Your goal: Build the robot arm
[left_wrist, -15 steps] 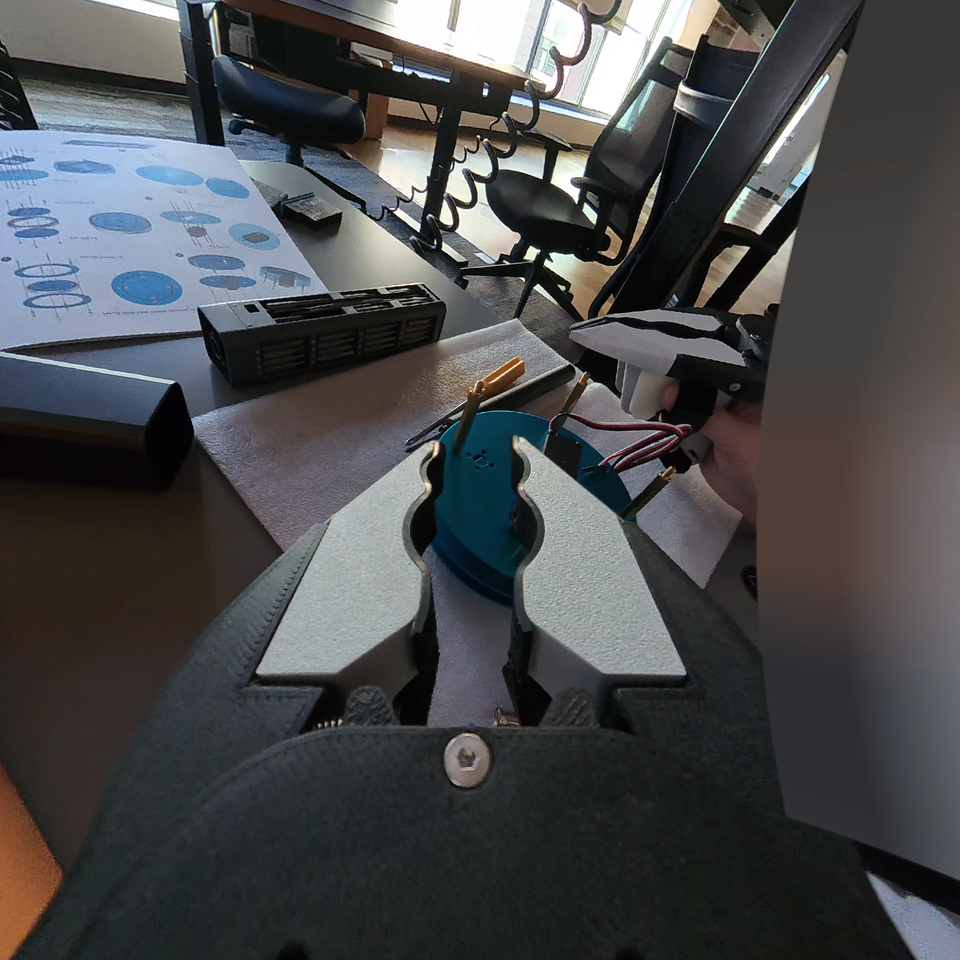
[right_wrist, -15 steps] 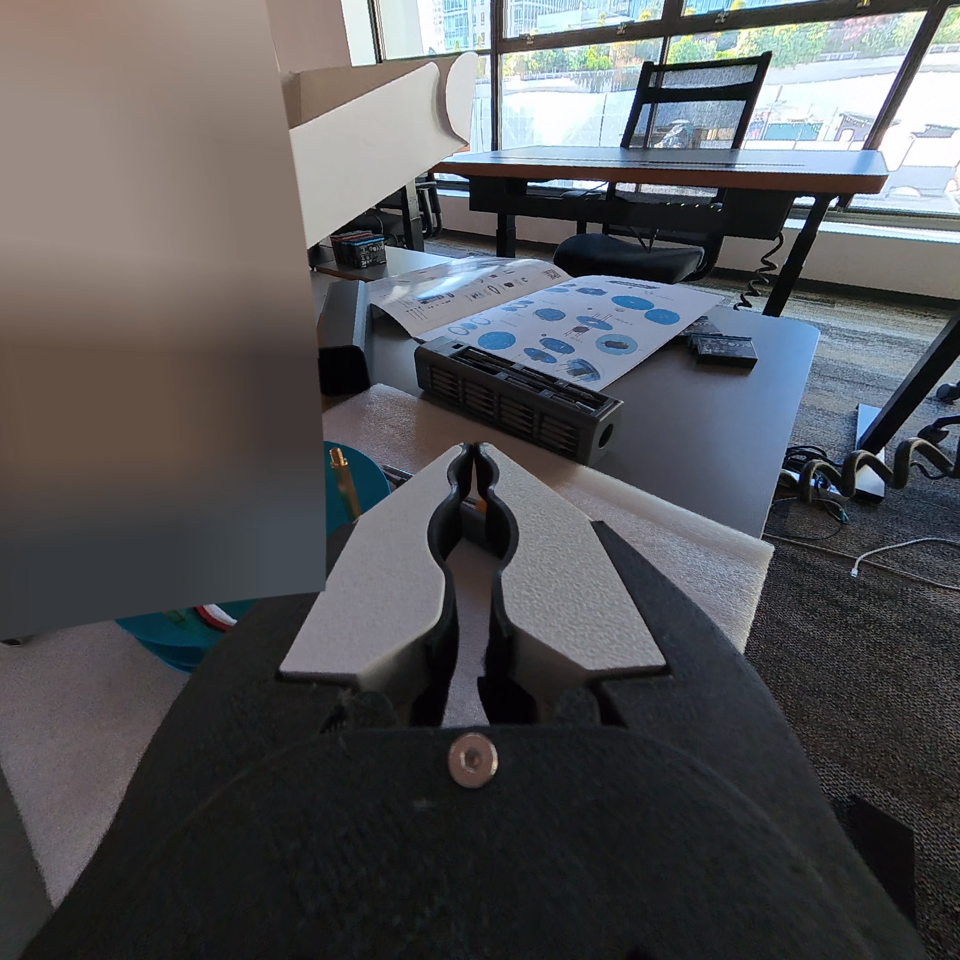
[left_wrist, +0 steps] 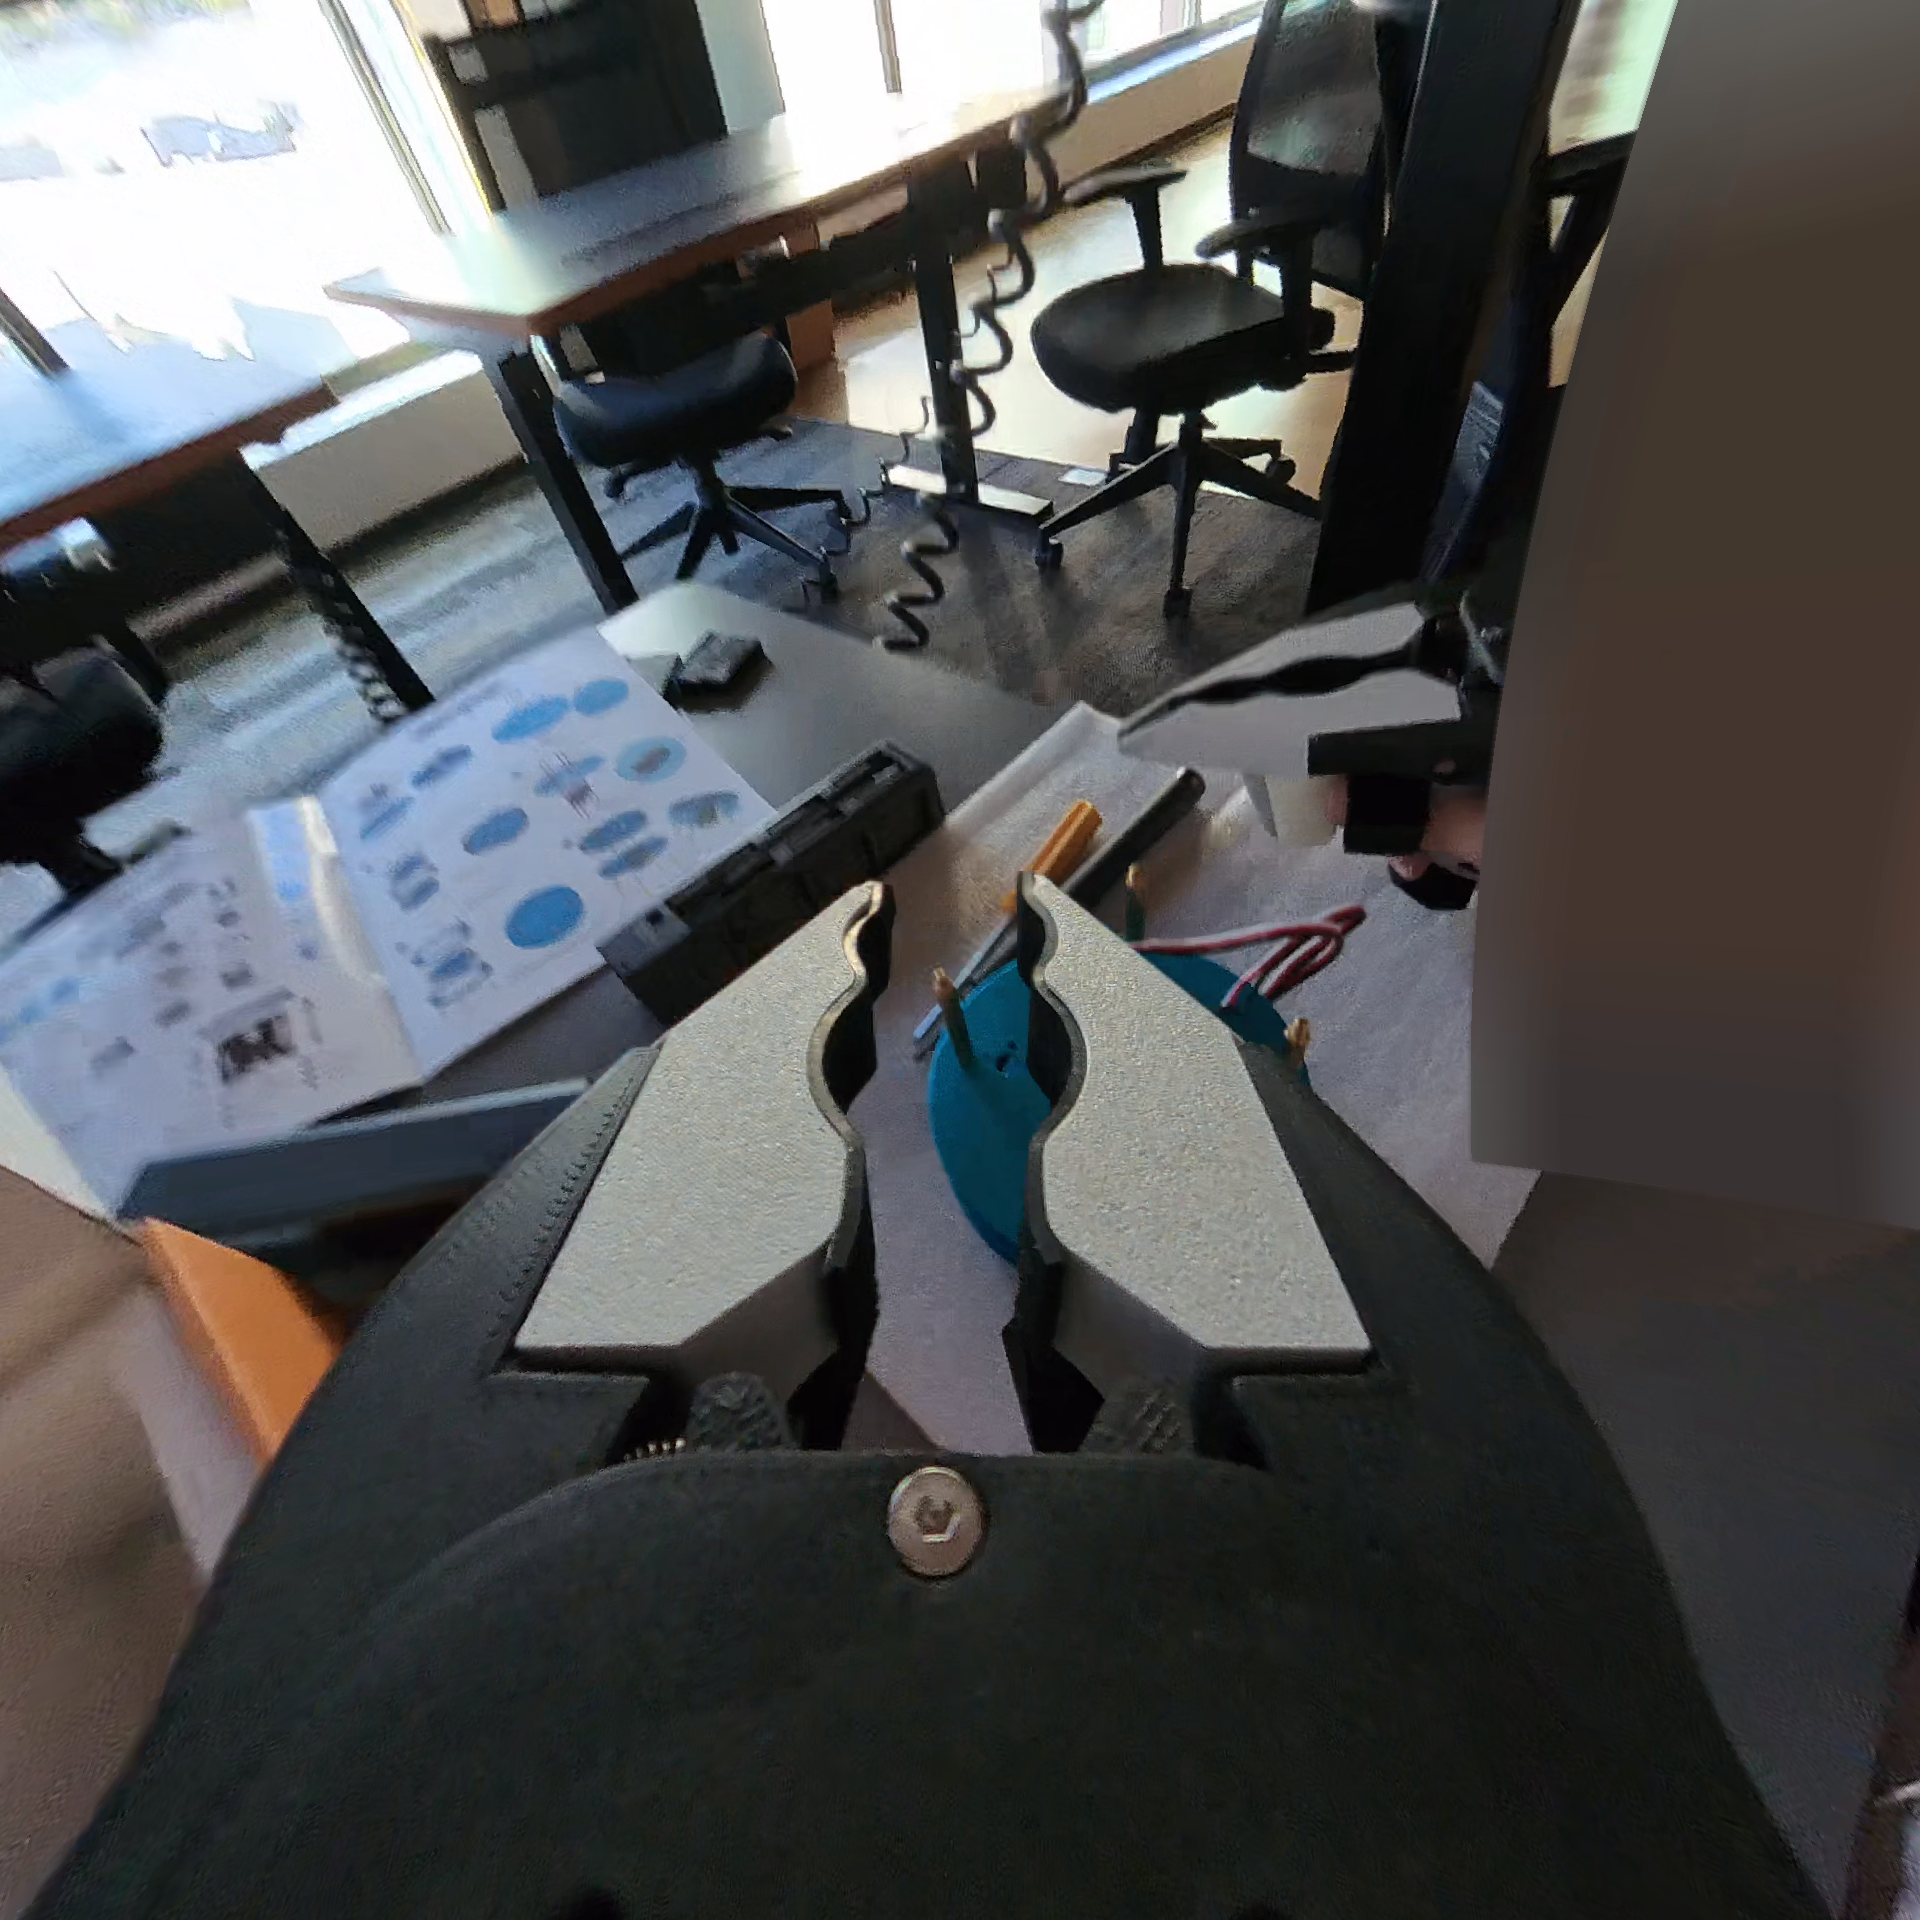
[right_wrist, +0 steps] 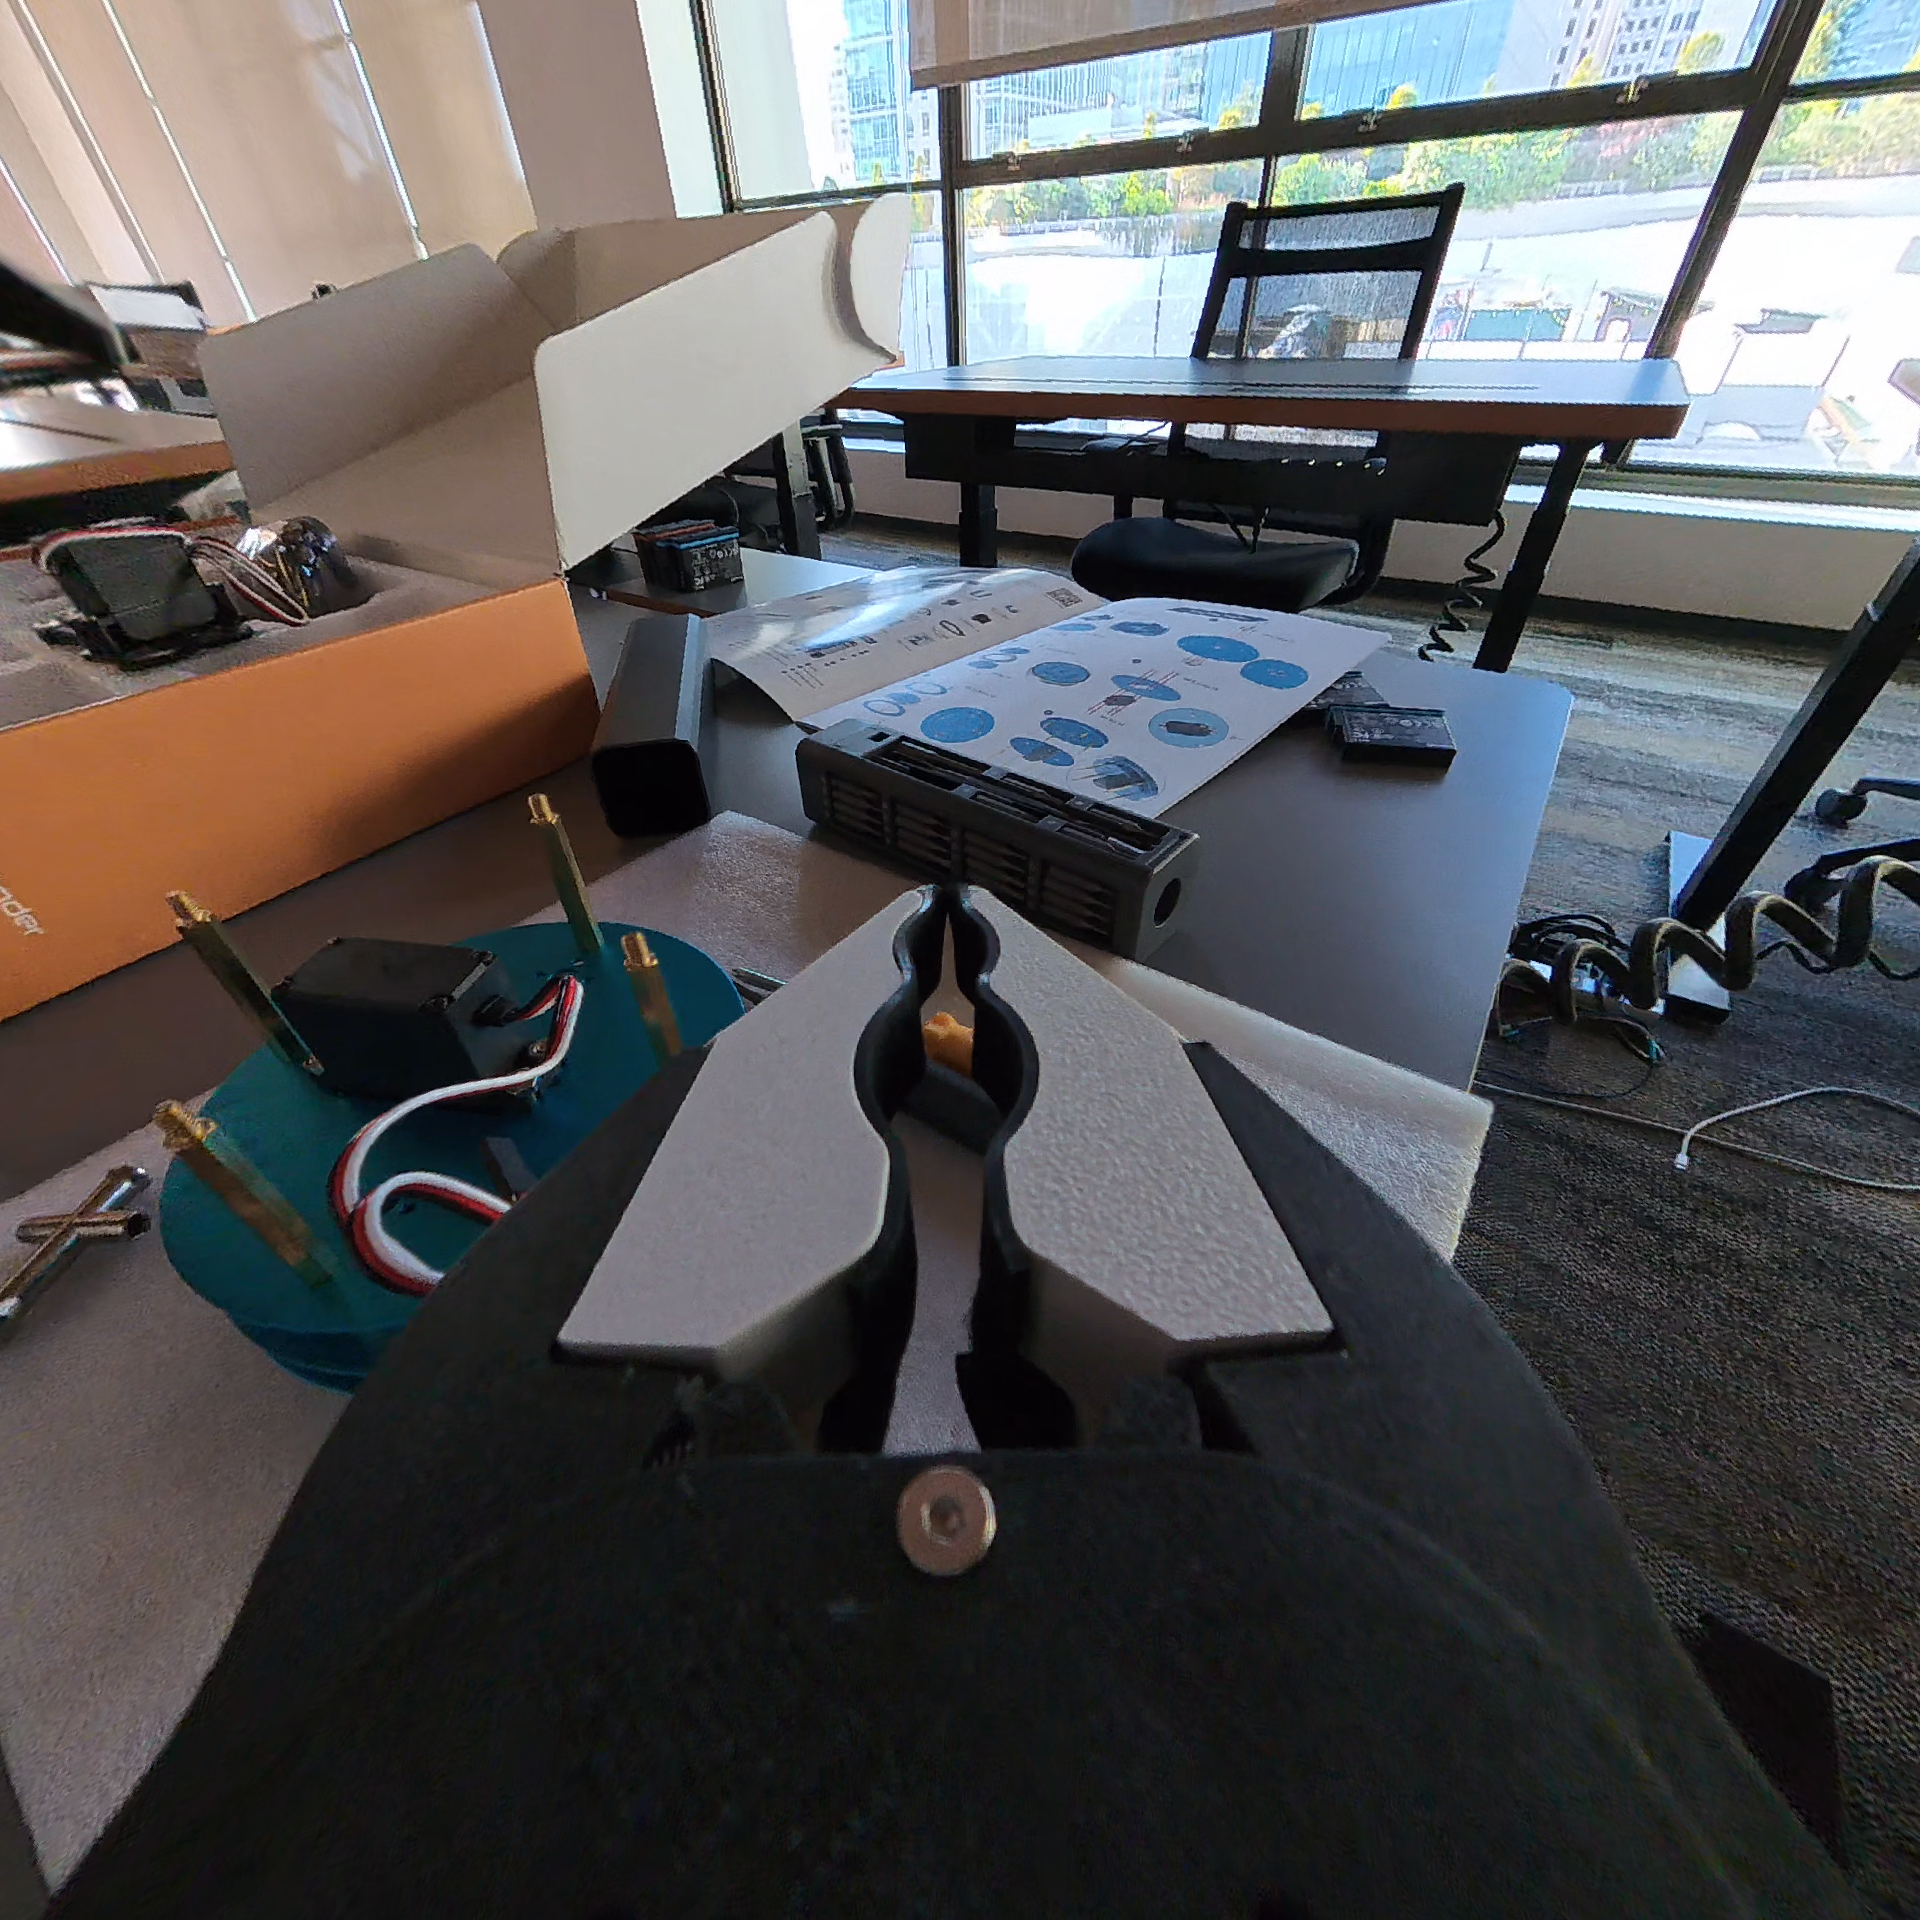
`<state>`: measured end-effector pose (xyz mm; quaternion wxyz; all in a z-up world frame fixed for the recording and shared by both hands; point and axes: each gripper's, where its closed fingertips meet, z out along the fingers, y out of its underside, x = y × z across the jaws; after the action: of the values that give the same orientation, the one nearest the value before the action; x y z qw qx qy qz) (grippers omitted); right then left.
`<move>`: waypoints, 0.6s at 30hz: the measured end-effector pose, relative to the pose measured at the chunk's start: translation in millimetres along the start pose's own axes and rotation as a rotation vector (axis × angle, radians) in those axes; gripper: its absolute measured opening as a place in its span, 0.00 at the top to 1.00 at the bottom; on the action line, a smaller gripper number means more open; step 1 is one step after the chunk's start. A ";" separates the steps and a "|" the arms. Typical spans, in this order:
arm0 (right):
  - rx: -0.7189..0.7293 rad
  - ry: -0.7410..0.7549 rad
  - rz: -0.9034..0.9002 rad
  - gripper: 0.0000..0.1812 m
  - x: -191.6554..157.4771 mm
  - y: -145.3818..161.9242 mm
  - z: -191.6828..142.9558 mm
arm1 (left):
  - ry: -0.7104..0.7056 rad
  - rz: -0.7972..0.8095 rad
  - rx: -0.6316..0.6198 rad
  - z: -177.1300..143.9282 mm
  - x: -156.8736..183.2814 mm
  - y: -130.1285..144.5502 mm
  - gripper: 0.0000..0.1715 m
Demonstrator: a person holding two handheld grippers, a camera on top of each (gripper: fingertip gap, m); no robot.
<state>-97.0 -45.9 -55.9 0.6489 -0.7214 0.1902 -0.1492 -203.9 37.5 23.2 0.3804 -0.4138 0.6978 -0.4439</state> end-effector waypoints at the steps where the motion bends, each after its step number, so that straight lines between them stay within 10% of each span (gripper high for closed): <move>1: 0.000 0.002 0.010 1.00 2.4 -0.7 1.0 | 0.019 0.036 -0.003 -1.6 -4.3 -11.9 0.86; 9: -0.108 -0.213 0.299 0.83 5.6 -25.5 32.2 | 0.153 0.174 -0.395 92.4 -105.6 -9.1 0.75; 18: -0.368 -0.452 0.793 0.74 102.6 -25.6 168.7 | 0.399 -0.514 -0.612 206.1 -149.3 57.4 0.70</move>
<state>73.7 56.6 -52.9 0.5425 -0.7105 0.3278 0.3059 22.4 126.5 -71.3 -0.0243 -0.5736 0.7312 -0.3684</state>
